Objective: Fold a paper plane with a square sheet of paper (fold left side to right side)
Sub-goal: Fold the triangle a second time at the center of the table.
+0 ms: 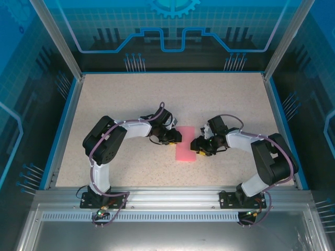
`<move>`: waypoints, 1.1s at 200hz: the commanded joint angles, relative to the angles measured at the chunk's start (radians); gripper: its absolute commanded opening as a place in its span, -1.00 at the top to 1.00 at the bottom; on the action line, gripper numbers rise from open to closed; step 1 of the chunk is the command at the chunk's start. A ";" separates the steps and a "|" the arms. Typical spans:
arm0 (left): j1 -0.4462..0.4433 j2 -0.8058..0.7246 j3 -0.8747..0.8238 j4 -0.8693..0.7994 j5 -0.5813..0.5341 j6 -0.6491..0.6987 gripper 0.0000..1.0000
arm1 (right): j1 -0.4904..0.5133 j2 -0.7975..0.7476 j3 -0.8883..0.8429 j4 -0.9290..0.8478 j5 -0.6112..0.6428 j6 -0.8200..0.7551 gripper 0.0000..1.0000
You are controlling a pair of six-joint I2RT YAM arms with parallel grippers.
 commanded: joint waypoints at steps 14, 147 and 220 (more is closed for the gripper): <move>-0.011 0.006 -0.024 -0.012 -0.019 0.002 0.34 | 0.029 0.037 0.019 0.037 -0.057 0.038 0.08; -0.013 -0.341 -0.277 0.286 -0.070 0.086 -0.05 | -0.007 0.028 0.024 0.092 -0.103 0.089 0.10; -0.217 -0.623 -0.417 0.172 -0.339 0.314 -0.20 | -0.034 0.071 0.086 0.101 -0.141 0.114 0.10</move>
